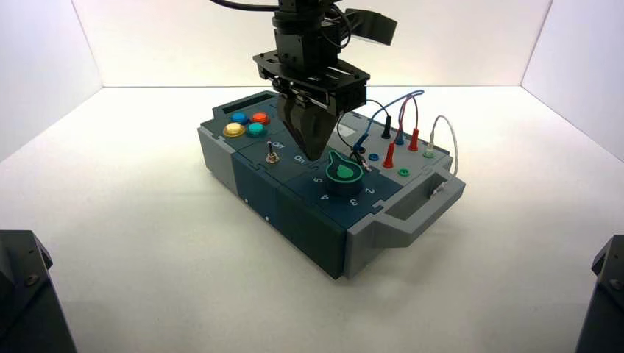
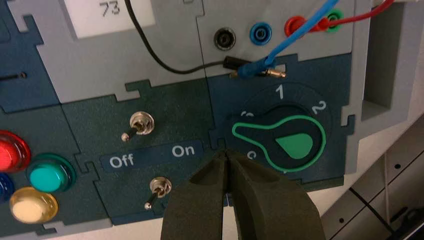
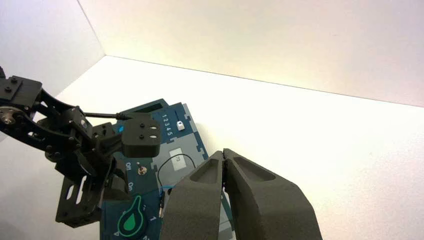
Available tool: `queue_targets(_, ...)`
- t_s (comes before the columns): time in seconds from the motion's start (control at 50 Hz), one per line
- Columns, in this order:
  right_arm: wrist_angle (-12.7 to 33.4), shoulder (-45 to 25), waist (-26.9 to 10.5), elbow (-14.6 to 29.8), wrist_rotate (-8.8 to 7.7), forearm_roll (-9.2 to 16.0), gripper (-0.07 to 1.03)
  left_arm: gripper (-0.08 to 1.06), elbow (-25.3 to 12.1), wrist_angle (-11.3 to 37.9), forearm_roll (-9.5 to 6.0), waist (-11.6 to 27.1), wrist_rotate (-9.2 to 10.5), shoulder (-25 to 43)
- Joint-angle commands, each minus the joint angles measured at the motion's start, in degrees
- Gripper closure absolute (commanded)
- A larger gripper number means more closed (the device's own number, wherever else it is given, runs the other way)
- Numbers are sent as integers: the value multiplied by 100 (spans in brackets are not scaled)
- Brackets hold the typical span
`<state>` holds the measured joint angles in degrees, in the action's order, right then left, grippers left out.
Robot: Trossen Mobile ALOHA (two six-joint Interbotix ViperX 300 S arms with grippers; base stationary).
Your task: Turn the knob to position 1.
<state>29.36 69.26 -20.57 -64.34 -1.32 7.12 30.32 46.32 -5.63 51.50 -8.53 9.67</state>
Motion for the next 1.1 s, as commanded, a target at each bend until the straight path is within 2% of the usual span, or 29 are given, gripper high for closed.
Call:
queue_targets(0.02, -70, -35, 26, 158, 26, 26, 99, 101, -176, -26, 9, -18, -62, -70)
queue_targets(1.1, -79, -44, 26, 149, 35, 35, 99, 101, -308, -18, -79, 53, -316, 123)
